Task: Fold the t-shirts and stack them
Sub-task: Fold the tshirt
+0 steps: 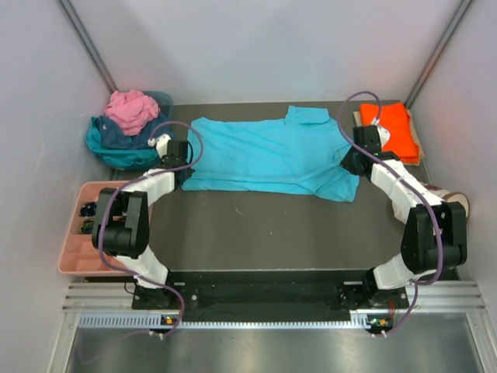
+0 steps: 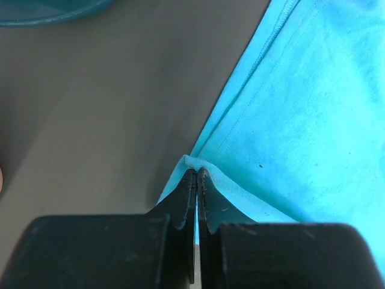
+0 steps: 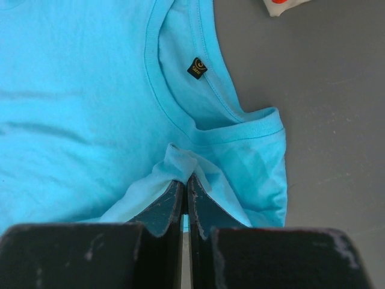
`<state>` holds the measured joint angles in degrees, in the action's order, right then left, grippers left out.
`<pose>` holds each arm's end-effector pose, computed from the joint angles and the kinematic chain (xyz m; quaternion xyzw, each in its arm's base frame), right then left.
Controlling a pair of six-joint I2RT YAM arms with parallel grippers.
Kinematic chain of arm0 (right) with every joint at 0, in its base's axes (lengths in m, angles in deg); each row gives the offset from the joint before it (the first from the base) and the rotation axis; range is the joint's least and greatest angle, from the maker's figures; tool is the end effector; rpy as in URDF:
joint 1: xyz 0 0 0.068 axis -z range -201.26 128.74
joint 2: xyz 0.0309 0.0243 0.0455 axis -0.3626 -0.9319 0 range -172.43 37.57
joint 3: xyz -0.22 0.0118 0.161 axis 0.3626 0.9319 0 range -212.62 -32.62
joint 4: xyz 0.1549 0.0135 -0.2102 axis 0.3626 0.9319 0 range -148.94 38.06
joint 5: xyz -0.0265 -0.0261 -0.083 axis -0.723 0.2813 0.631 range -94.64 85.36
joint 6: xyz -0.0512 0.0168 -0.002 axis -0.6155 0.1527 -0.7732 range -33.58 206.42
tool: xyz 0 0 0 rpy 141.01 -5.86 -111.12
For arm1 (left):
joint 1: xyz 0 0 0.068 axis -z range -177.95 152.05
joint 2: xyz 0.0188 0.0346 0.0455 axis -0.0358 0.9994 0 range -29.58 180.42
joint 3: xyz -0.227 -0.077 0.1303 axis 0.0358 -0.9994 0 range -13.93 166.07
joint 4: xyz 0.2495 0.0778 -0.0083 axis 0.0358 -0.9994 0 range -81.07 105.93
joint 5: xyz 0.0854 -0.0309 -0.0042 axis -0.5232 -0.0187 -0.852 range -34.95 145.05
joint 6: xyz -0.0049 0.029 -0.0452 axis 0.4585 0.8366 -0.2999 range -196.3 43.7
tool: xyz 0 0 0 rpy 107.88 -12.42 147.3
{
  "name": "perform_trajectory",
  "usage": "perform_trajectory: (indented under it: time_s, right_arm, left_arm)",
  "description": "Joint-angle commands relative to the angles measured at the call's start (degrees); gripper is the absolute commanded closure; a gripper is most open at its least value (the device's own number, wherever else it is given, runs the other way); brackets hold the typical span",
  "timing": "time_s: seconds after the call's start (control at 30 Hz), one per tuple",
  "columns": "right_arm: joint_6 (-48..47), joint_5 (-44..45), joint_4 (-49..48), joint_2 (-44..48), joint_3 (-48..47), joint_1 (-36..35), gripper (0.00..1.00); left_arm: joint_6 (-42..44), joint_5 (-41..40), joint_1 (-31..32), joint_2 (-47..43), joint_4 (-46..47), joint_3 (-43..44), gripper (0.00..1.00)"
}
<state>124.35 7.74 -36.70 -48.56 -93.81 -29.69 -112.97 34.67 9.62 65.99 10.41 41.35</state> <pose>0.3213 0.0397 0.2483 0.2738 0.8850 0.0506 0.3731 0.3448 -0.0333 0.1867 -0.2935 0.8659 0.0124 0.4048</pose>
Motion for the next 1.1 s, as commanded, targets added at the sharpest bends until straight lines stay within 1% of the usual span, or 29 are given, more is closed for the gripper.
perform_trajectory:
  time_s: [0.0,0.43,1.07]
  right_arm:
    - [-0.7,1.3,-1.6,-1.3,-4.0,1.2,1.00]
    - [-1.0,1.5,-0.9,-6.8,-10.3,1.7,1.00]
    - [-0.8,1.2,-0.9,-12.0,-14.6,2.8,1.00]
  left_arm:
    - [0.6,-0.5,-0.5,1.2,2.4,2.5,1.00]
    - [0.7,-0.5,-0.5,4.7,2.3,6.3,1.00]
    - [1.2,-0.3,-0.5,8.5,1.8,10.5,1.00]
